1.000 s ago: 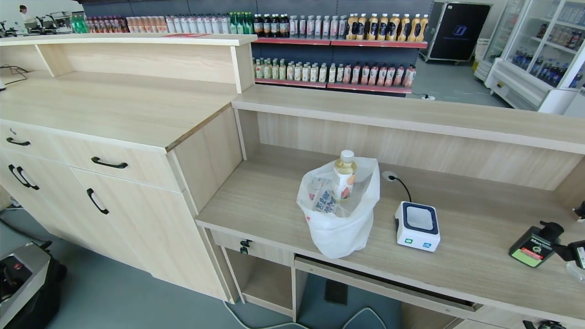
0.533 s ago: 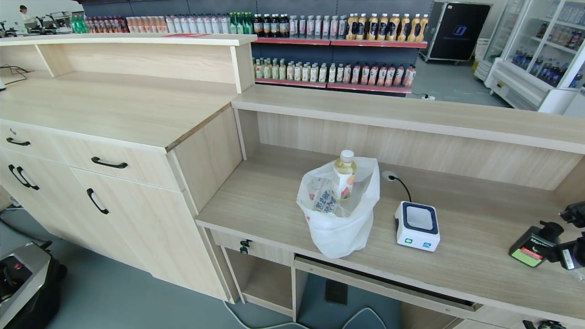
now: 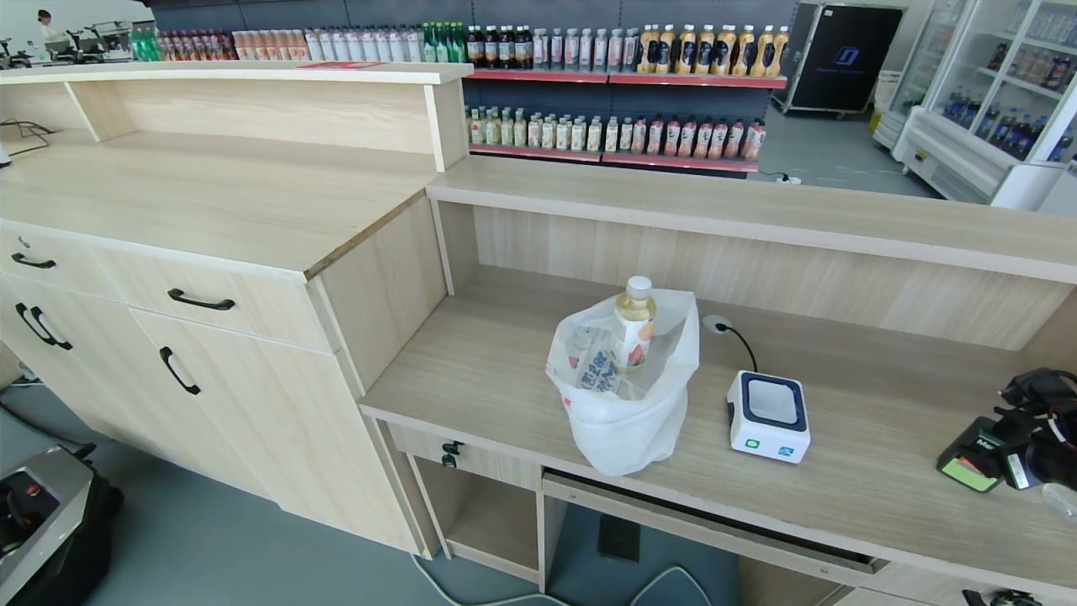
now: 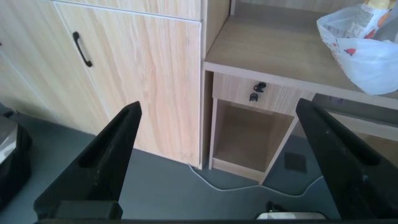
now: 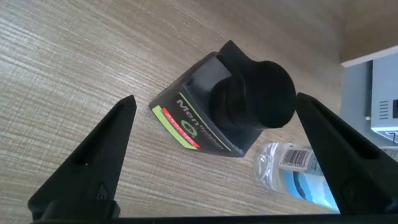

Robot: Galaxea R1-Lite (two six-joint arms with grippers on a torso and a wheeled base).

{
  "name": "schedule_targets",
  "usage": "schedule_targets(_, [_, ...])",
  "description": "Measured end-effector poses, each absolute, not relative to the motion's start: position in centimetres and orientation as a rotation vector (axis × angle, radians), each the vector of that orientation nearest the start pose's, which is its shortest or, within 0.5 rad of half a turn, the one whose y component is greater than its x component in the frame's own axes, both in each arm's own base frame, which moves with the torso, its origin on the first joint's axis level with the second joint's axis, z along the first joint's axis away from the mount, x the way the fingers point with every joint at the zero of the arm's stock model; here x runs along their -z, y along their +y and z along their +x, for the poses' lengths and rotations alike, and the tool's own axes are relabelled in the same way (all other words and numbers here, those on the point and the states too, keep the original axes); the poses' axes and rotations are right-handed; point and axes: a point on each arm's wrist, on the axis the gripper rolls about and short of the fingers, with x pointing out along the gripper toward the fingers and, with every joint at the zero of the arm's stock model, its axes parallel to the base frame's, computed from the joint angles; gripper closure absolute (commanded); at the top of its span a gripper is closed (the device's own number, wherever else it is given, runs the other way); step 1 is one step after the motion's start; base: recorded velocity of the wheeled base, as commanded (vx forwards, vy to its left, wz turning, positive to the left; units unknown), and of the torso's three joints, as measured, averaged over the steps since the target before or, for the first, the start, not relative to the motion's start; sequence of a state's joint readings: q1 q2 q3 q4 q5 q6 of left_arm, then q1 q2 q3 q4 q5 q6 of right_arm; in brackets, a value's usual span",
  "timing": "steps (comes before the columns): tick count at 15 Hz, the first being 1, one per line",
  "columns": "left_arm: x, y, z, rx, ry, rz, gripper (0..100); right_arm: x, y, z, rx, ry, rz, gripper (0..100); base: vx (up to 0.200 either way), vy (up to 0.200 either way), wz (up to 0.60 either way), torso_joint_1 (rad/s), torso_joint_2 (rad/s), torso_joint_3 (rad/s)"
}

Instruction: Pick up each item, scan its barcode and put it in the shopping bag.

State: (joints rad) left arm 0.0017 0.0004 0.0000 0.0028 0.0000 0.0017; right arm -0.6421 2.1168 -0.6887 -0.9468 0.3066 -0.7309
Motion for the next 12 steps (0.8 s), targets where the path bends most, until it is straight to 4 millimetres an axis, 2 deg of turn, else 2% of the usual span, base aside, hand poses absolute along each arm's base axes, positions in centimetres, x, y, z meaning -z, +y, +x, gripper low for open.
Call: schedule_targets(12, [-7.5, 0.0, -2.3, -0.002, 0.003, 0.002, 0, -2.6, -20.2, 29.1, 0.081, 0.513, -0.522, 0, 0.000, 0.000, 0.00, 0.000, 0.00, 0.000])
